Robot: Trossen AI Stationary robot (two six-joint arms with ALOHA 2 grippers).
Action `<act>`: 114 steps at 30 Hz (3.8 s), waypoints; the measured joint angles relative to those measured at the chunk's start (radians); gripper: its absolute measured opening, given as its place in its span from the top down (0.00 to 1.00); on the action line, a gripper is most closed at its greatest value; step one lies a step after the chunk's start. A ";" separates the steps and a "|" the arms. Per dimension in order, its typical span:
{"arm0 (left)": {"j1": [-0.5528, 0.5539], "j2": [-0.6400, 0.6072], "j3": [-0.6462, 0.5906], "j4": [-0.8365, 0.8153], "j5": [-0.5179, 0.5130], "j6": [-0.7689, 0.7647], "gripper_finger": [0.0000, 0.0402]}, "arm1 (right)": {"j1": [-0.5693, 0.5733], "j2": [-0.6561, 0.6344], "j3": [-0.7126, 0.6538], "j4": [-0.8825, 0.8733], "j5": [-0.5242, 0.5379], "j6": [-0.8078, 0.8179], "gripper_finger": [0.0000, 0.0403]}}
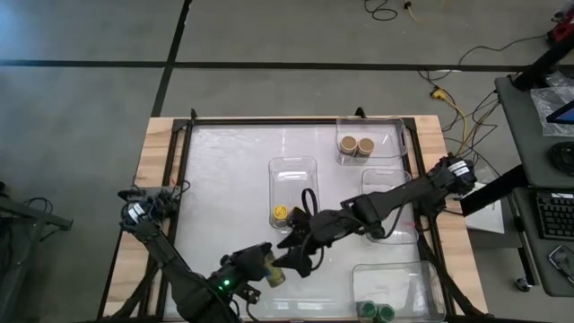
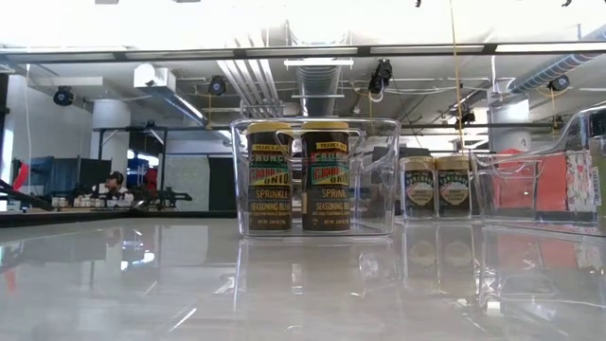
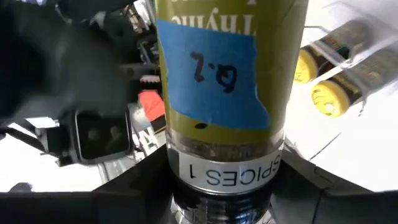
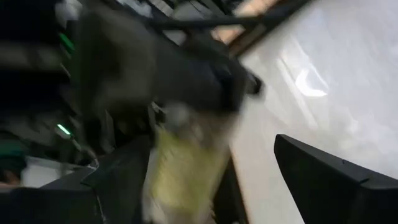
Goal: Sort spices by type
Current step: Put the black seasoning bottle into the middle right transparent bin
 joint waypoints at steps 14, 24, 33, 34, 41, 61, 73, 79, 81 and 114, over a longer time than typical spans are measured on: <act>0.016 0.000 0.000 0.000 -0.063 -0.008 0.52 | -0.021 0.050 0.000 0.185 -0.020 0.029 0.25; 0.017 0.000 0.000 0.000 -0.081 -0.012 0.52 | -0.033 0.050 0.000 0.184 -0.029 0.054 0.37; 0.017 0.000 0.000 0.006 -0.084 -0.159 0.47 | -0.033 0.050 0.000 0.178 -0.033 0.051 0.50; 0.018 0.000 0.000 0.010 -0.078 -0.198 0.46 | -0.033 0.050 -0.001 0.177 -0.033 0.045 0.50; 0.019 -0.019 0.025 0.001 0.057 -0.565 0.37 | -0.027 0.047 -0.002 0.171 -0.037 0.017 0.49; 0.029 -0.219 -0.119 0.496 0.219 -1.331 0.21 | 0.002 -0.104 0.068 0.231 0.267 -0.514 0.50; 0.028 -0.246 -0.110 0.809 0.101 -1.145 0.21 | 0.134 -0.098 0.067 0.342 0.445 -0.820 0.50; 0.037 -0.245 -0.110 0.958 0.208 -0.953 0.21 | 0.197 -0.111 0.065 0.332 0.612 -0.944 0.50; 0.038 -0.244 -0.110 0.953 0.209 -0.950 0.21 | 0.221 -0.135 0.065 0.317 0.671 -0.985 0.50; 0.100 -0.237 0.203 0.556 0.410 -1.178 0.21 | 0.234 -0.175 -0.648 0.839 0.478 -0.834 0.50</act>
